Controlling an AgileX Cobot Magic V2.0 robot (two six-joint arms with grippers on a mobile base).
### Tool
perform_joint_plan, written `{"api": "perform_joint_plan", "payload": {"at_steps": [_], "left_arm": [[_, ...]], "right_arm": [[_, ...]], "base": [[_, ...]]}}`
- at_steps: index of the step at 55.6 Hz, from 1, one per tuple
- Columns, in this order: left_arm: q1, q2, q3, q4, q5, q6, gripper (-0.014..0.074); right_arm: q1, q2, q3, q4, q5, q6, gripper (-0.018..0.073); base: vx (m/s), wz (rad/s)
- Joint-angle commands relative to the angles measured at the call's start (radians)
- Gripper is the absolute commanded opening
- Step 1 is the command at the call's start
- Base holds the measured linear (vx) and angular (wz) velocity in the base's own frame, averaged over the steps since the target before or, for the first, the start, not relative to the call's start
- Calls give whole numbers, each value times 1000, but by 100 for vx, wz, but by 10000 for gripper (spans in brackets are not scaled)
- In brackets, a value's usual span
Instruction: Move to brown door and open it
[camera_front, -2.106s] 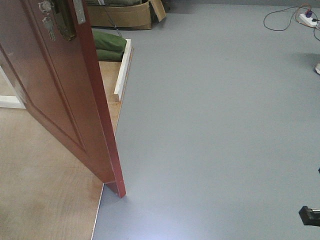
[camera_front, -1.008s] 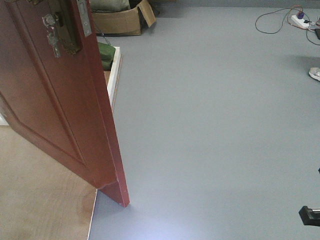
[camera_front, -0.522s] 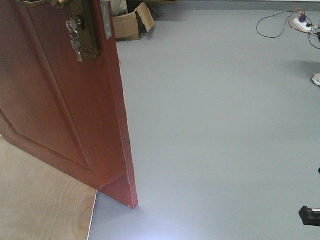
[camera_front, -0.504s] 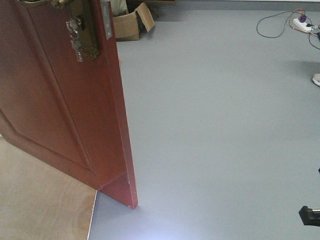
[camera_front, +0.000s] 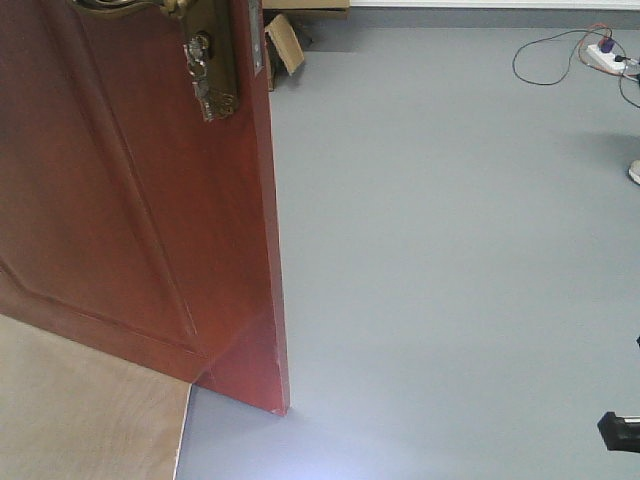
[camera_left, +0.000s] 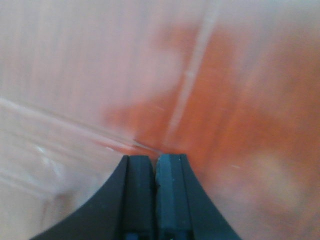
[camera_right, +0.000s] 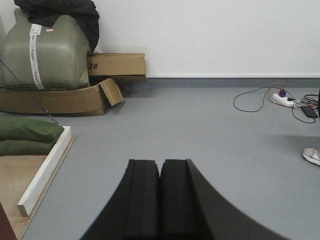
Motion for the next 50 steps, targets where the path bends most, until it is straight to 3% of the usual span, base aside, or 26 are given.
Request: {"api": "perform_joint_plan", "payload": {"at_steps": [1,50], "left_arm": [[-7,-33,-32,-6,-63,-9,-6],[-7,-33,-32,-6,-63,-9,-6]], "right_arm": [[1,-13,5,-3,-78,-5,0],[1,-13,5,-3,-78,-5,0]], "base": [[19,-4],[15,0]]}}
